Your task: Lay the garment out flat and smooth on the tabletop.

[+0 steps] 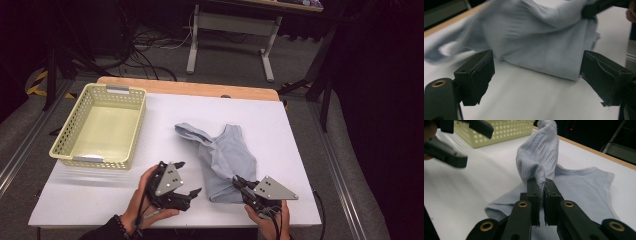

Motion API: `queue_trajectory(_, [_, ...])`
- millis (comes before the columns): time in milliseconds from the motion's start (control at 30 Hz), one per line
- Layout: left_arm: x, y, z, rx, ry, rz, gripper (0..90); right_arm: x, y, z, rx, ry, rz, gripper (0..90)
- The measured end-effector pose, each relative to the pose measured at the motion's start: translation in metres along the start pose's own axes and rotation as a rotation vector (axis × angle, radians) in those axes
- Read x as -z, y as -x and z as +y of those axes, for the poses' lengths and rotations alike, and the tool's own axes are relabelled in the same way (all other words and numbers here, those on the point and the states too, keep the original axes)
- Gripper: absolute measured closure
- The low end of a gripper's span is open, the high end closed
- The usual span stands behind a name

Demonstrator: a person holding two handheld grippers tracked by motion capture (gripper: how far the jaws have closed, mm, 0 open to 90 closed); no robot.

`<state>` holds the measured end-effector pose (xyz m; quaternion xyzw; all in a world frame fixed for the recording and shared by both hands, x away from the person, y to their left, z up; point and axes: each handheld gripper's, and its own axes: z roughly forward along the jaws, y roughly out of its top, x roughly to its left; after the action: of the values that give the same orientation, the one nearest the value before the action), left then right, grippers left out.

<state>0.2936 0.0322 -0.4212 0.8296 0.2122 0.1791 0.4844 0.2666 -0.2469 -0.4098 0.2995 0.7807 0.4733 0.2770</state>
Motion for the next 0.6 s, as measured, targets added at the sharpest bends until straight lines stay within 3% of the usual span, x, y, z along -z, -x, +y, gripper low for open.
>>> queue_trajectory(100, [-0.017,0.015,0.001,-0.002,0.011,-0.041,12.9,0.010,0.005,-0.008,0.000,0.007,-0.046,85.0])
queue_trajectory(200, [-0.037,0.029,0.003,-0.009,-0.019,-0.078,12.9,0.017,0.009,-0.016,-0.026,0.006,-0.073,85.1])
queue_trajectory(300, [-0.056,0.039,0.003,-0.029,-0.059,-0.087,12.5,0.022,0.013,-0.025,-0.038,-0.010,-0.097,85.1])
queue_trajectory(467, [-0.078,0.043,-0.002,-0.048,-0.154,-0.017,13.6,0.033,0.017,-0.040,-0.086,0.005,-0.156,85.2])
queue_trajectory(567, [-0.081,0.042,-0.003,-0.055,-0.182,0.008,16.7,0.036,0.017,-0.049,-0.114,-0.009,-0.155,85.3])
queue_trajectory(600, [-0.081,0.043,-0.003,-0.075,-0.192,0.032,18.4,0.036,0.017,-0.052,-0.117,-0.020,-0.152,85.3])
